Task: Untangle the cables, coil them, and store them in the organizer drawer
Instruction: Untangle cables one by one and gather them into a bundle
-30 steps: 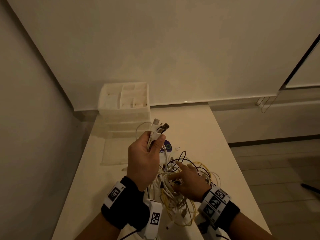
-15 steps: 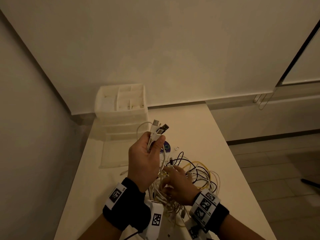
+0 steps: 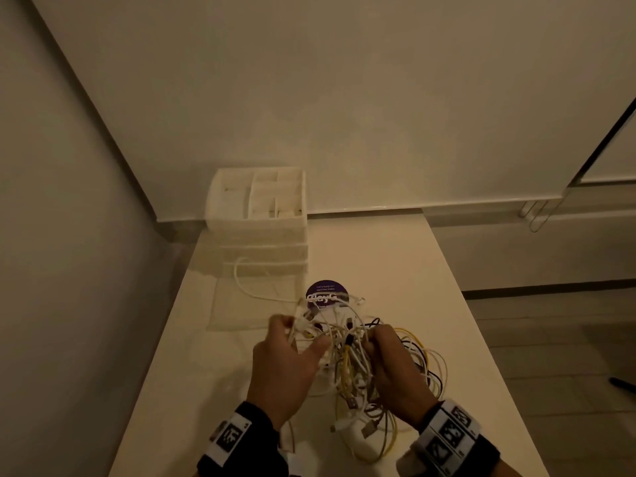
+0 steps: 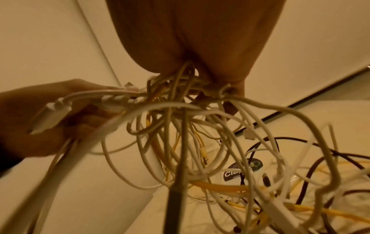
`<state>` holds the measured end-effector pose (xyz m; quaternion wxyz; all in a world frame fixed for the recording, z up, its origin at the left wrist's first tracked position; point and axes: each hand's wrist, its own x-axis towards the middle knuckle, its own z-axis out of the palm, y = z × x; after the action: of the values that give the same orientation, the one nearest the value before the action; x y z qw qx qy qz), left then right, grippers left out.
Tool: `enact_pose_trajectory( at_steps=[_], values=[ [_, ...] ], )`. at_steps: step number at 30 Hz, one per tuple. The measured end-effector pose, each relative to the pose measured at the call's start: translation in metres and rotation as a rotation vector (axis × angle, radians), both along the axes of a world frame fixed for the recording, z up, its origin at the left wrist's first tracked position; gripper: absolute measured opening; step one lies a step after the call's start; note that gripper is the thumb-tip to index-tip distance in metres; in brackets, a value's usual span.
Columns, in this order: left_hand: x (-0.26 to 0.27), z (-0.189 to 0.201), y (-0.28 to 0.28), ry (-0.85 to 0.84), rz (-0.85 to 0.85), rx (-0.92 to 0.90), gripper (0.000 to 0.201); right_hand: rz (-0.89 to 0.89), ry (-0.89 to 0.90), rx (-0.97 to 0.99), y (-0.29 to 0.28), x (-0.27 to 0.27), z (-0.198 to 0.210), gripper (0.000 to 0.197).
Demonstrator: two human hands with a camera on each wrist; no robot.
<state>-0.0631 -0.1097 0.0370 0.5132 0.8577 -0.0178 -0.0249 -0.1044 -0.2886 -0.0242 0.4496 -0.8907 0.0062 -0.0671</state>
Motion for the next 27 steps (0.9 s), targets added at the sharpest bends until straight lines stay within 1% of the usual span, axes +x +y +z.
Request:
enact_pose_trajectory(
  at_steps=[2,4,7,9,11,13,14,17,20,21,24,25,27],
  values=[
    [-0.009,-0.006,-0.006,0.068,-0.097,0.105,0.028,-0.033,0.004,0.059,-0.001,0.001,-0.002,0.018],
    [-0.019,-0.013,-0.016,0.143,-0.178,0.105,0.029,-0.050,0.032,0.141,0.003,0.001,-0.004,0.018],
    [-0.025,-0.022,-0.026,0.185,-0.165,0.077,0.039,-0.113,0.043,0.325,0.008,-0.001,-0.004,0.018],
    [-0.026,-0.027,-0.028,0.206,-0.143,0.050,0.034,-0.132,0.078,0.362,0.006,-0.003,0.000,0.016],
    [-0.027,-0.031,-0.028,0.199,-0.129,0.023,0.024,-0.095,0.095,0.287,0.002,-0.003,0.002,0.014],
    [-0.025,-0.034,-0.028,0.181,-0.101,0.024,0.027,-0.066,0.074,0.122,0.004,-0.002,0.003,0.012],
    [-0.024,-0.035,-0.028,0.172,-0.085,0.030,0.029,-0.076,0.046,0.071,0.007,-0.001,0.004,0.013],
    [-0.022,-0.031,-0.029,0.114,-0.069,0.091,0.030,-0.177,-0.043,0.013,0.017,-0.002,0.008,0.022],
    [-0.024,-0.030,-0.024,0.069,-0.087,0.151,0.021,-0.208,-0.067,0.063,0.021,-0.007,0.007,0.023],
    [-0.024,-0.032,-0.023,0.061,-0.097,0.172,0.022,-0.204,-0.068,0.074,0.022,-0.008,0.007,0.023],
    [-0.024,-0.038,-0.020,-0.005,-0.106,0.262,0.045,-0.094,0.009,-0.033,0.020,-0.007,0.016,0.029],
    [-0.024,-0.038,-0.021,-0.022,-0.106,0.276,0.048,-0.051,0.032,-0.071,0.018,-0.005,0.020,0.027],
    [-0.022,-0.037,-0.019,-0.029,-0.111,0.296,0.049,-0.002,0.061,-0.142,0.014,-0.002,0.024,0.017]
  ],
)
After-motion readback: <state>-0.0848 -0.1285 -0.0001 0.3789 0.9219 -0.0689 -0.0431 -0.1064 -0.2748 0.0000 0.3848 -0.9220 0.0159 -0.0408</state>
